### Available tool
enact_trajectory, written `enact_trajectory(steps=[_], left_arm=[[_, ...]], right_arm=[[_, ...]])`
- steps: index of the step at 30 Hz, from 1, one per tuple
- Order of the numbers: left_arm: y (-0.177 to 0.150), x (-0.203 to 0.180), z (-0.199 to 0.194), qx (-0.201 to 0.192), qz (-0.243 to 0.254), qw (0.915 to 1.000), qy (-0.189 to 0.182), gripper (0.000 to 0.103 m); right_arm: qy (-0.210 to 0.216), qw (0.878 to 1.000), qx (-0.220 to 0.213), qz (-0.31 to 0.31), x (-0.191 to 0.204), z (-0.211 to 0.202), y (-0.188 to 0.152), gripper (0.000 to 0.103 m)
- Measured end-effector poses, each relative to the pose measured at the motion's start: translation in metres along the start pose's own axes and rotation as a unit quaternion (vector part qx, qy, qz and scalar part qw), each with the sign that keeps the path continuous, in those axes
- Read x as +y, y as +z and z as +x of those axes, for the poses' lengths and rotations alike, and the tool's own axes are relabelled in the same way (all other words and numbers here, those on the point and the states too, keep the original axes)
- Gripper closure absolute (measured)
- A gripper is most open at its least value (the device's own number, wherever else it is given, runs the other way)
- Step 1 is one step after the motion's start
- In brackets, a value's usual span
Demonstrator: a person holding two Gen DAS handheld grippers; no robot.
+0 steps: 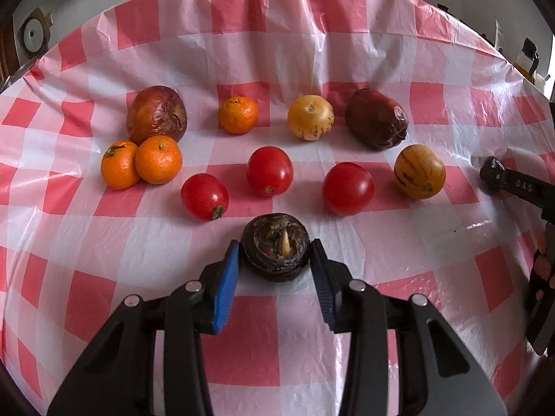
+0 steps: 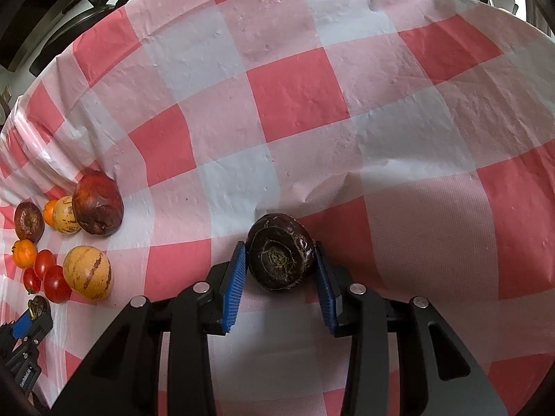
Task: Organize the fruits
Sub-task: 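Grasp a dark brown fruit with the left tool while the right tool grasps another, then carry both held dark fruits over the white box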
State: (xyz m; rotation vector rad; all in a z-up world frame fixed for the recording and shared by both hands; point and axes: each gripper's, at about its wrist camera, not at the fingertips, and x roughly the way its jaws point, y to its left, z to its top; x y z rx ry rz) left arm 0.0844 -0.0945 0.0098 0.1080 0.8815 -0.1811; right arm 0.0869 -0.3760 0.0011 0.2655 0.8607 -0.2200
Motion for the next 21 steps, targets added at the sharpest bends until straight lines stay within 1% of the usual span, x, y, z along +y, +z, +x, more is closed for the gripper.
enact_trajectory(steps=[8, 10, 12, 14, 15, 17, 18, 20, 21], left_arm=[[0.0, 0.002, -0.005, -0.013, -0.013, 0.9998, 0.005, 0.062], [-0.002, 0.004, -0.011, -0.023, -0.017, 0.9995, 0.013, 0.062], [-0.006, 0.006, -0.019, -0.028, -0.017, 0.9991, 0.026, 0.062], [-0.011, 0.01, -0.031, -0.032, -0.023, 0.9989, 0.024, 0.062], [-0.016, 0.013, -0.042, -0.039, -0.027, 0.9984, 0.032, 0.062], [-0.027, 0.019, -0.06, -0.054, -0.028, 0.9968, 0.052, 0.062], [-0.034, 0.023, -0.068, -0.059, -0.029, 0.9959, 0.062, 0.062], [-0.05, 0.032, -0.083, -0.059, -0.037, 0.9949, 0.073, 0.062], [-0.056, 0.037, -0.088, -0.059, -0.042, 0.9947, 0.074, 0.062]], right_arm=[[0.0, 1.0, -0.01, 0.008, -0.006, -0.006, -0.003, 0.065], [0.004, 1.0, -0.021, 0.01, -0.008, -0.011, -0.003, 0.065], [-0.002, 0.999, -0.034, 0.008, -0.004, -0.02, -0.008, 0.065], [0.015, 1.0, -0.026, 0.005, 0.006, -0.029, -0.019, 0.065], [0.032, 0.999, -0.022, -0.004, 0.017, -0.038, -0.029, 0.065], [0.046, 0.998, -0.022, -0.033, 0.039, -0.054, -0.047, 0.065], [0.06, 0.997, -0.021, -0.049, 0.054, -0.066, -0.06, 0.065], [0.089, 0.994, -0.015, -0.062, 0.073, -0.081, -0.081, 0.065], [0.103, 0.992, -0.012, -0.07, 0.085, -0.092, -0.094, 0.065]])
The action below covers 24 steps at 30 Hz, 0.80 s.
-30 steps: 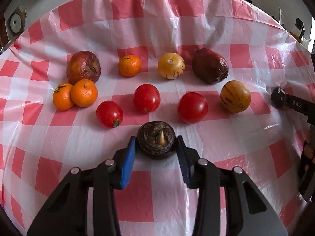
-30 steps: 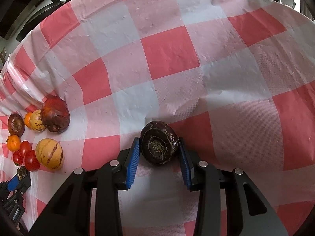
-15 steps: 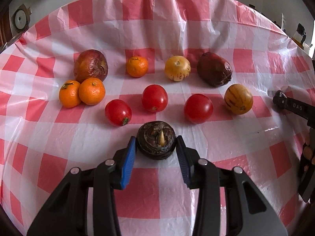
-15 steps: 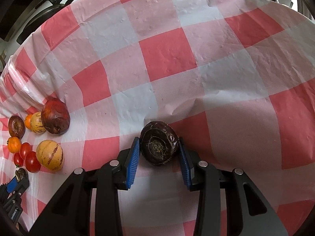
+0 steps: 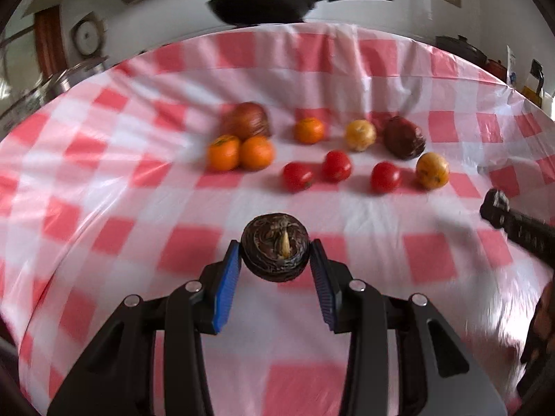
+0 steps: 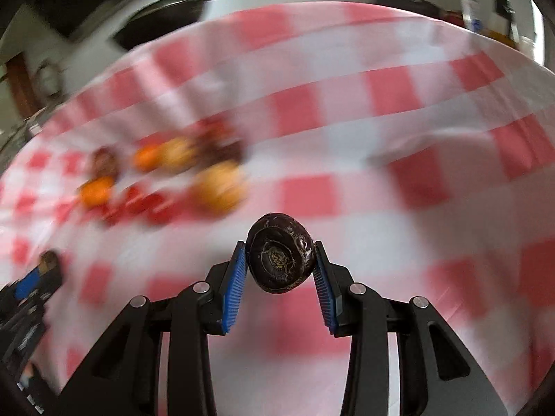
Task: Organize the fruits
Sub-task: 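Carry both held dark fruits over the white box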
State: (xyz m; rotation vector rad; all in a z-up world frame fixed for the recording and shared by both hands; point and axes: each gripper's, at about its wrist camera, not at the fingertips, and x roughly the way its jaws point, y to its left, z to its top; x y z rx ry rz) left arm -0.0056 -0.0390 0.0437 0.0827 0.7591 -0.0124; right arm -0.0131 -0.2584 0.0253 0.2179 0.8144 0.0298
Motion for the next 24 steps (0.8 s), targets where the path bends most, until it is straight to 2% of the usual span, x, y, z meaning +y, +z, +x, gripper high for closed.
enact_trajectory(steps=[5, 8, 14, 20, 24], left_arm=[[-0.049, 0.041, -0.045, -0.006, -0.027, 0.9995, 0.018, 0.062], [-0.083, 0.073, -0.078, -0.005, -0.039, 0.9989, 0.024, 0.062], [-0.121, 0.13, -0.13, -0.014, -0.056, 0.9966, 0.06, 0.062], [-0.158, 0.178, -0.162, -0.016, -0.081, 0.993, 0.084, 0.062], [-0.194, 0.214, -0.174, 0.002, -0.113, 0.9879, 0.106, 0.062]], right_arm=[[0.057, 0.998, 0.001, -0.035, 0.07, -0.041, -0.048, 0.065], [0.076, 0.995, -0.001, -0.061, 0.104, -0.064, -0.067, 0.065], [0.108, 0.986, 0.018, -0.124, 0.17, -0.095, -0.111, 0.065], [0.136, 0.969, 0.031, -0.206, 0.236, -0.114, -0.143, 0.065], [0.173, 0.943, 0.027, -0.284, 0.286, -0.133, -0.176, 0.065]])
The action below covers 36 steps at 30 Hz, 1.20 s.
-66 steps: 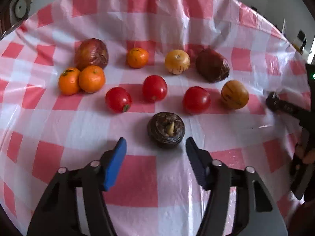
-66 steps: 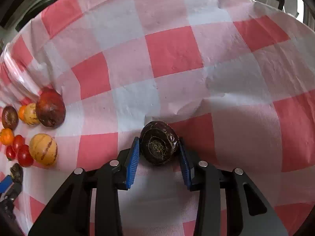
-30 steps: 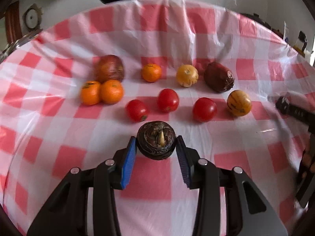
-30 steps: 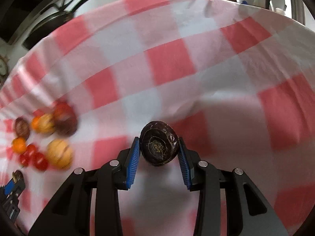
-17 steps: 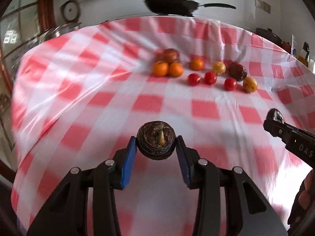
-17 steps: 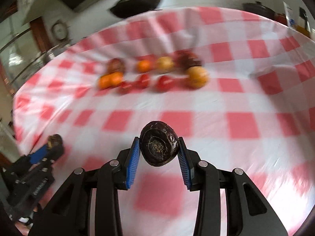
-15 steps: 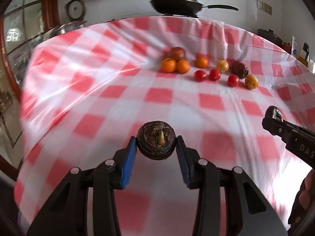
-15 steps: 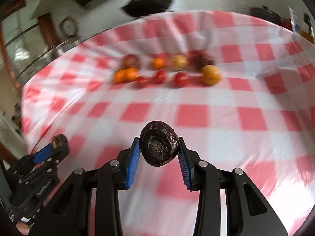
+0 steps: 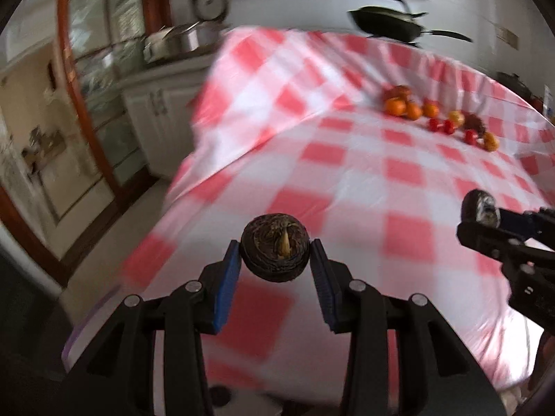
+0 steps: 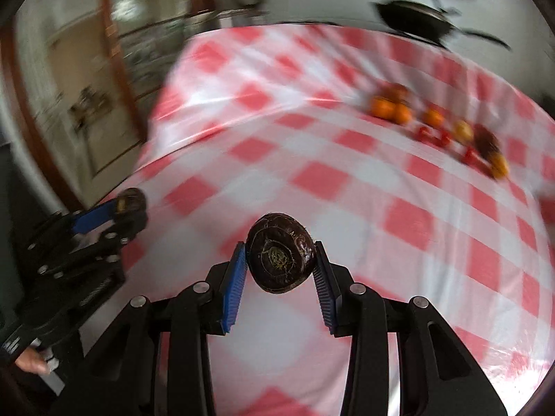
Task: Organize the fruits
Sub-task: 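Carry both held dark fruits over the white box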
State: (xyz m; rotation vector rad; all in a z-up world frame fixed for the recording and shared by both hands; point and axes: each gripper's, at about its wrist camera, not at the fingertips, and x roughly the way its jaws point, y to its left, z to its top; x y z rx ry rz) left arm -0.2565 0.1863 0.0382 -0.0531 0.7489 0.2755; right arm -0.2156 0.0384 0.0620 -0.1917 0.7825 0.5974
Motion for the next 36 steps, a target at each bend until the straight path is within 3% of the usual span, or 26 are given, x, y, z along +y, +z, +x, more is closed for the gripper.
enact_trajectory(steps=[8, 12, 16, 20, 23, 30, 36], left_arm=[[-0.054, 0.08, -0.008, 0.028, -0.058, 0.9959, 0.064, 0.062], [-0.078, 0.126, -0.018, 0.049, -0.128, 0.9891, 0.054, 0.062], [-0.101, 0.168, -0.023, 0.059, -0.162, 0.981, 0.088, 0.062], [-0.129, 0.205, -0.007, 0.099, -0.197, 0.9692, 0.11, 0.062], [-0.145, 0.216, 0.01, 0.137, -0.206, 0.9621, 0.115, 0.062], [-0.177, 0.222, 0.053, 0.236, -0.213, 0.9398, 0.126, 0.062], [-0.197, 0.223, 0.065, 0.273, -0.207, 0.9294, 0.138, 0.062]], right_arm=[[0.07, 0.992, 0.021, -0.107, 0.089, 0.014, -0.01, 0.065], [0.106, 0.977, 0.047, -0.18, 0.142, 0.026, -0.023, 0.065], [0.14, 0.96, 0.065, -0.232, 0.186, 0.034, -0.037, 0.065], [0.153, 0.942, 0.109, -0.279, 0.224, 0.06, -0.057, 0.065], [0.155, 0.926, 0.164, -0.303, 0.246, 0.096, -0.077, 0.065], [0.142, 0.906, 0.251, -0.311, 0.27, 0.161, -0.107, 0.065], [0.145, 0.899, 0.265, -0.318, 0.28, 0.179, -0.113, 0.065]])
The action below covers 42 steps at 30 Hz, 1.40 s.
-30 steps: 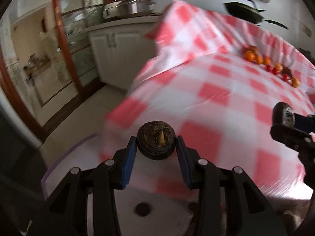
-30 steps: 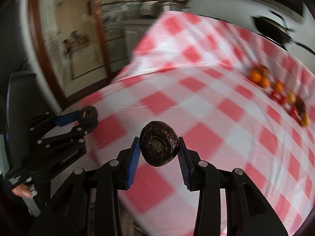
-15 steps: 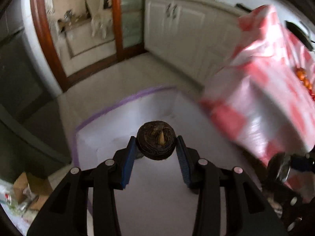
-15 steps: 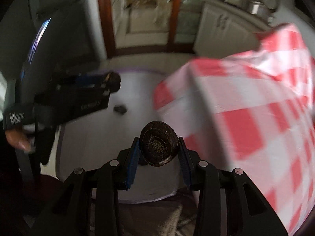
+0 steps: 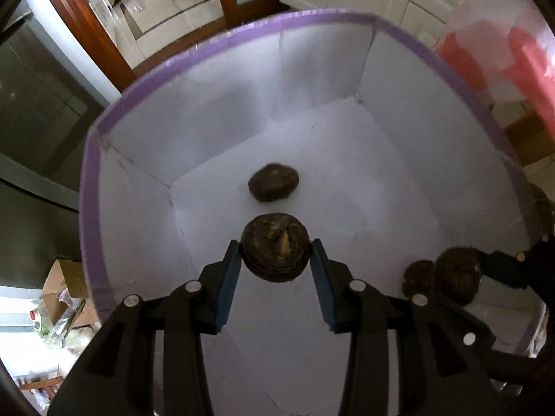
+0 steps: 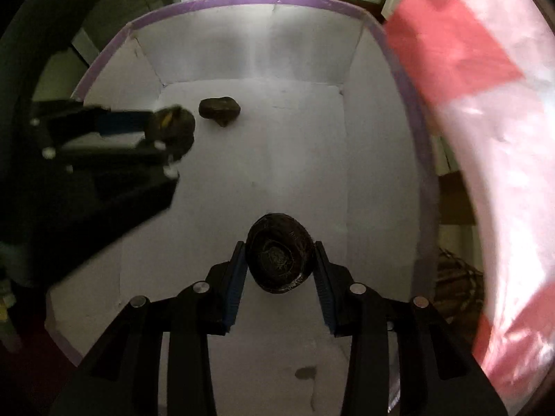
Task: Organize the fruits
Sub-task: 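Carry both held dark fruits over the white box, then open the left tool into the box while the right tool releases its fruit, then move both open tools back over the fruits on the table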
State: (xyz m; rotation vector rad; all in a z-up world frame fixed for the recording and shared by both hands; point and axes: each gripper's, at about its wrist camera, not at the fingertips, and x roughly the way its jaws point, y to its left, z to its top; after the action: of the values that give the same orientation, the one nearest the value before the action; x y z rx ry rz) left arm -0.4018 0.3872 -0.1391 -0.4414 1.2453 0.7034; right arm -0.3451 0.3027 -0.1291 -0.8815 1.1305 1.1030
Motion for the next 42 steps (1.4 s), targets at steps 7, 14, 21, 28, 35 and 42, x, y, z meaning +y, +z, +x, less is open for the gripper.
enact_trajectory(steps=[7, 14, 21, 28, 35, 42], left_arm=[[0.001, -0.003, 0.0, -0.002, 0.0, 1.0, 0.008, 0.061], [0.003, -0.004, -0.004, -0.015, -0.02, 0.9995, 0.018, 0.027], [0.006, -0.001, -0.003, -0.011, -0.03, 0.9994, 0.012, 0.025], [0.01, 0.003, -0.004, -0.013, -0.031, 0.9994, 0.012, 0.025], [0.019, 0.012, -0.012, -0.026, -0.032, 0.9988, 0.025, 0.025], [0.035, 0.016, -0.059, -0.093, -0.05, 0.9926, 0.06, 0.024]], right_arm=[[-0.005, 1.0, 0.011, 0.005, -0.004, 0.01, 0.004, 0.064], [-0.01, 1.0, 0.001, 0.012, -0.005, 0.003, 0.004, 0.056], [-0.007, 1.0, -0.007, 0.017, -0.008, -0.002, 0.002, 0.051], [-0.005, 1.0, -0.014, 0.023, -0.009, -0.005, 0.004, 0.049], [-0.003, 0.999, -0.03, 0.023, -0.008, -0.018, 0.004, 0.048], [0.045, 0.994, -0.101, 0.008, -0.008, -0.077, -0.006, 0.048]])
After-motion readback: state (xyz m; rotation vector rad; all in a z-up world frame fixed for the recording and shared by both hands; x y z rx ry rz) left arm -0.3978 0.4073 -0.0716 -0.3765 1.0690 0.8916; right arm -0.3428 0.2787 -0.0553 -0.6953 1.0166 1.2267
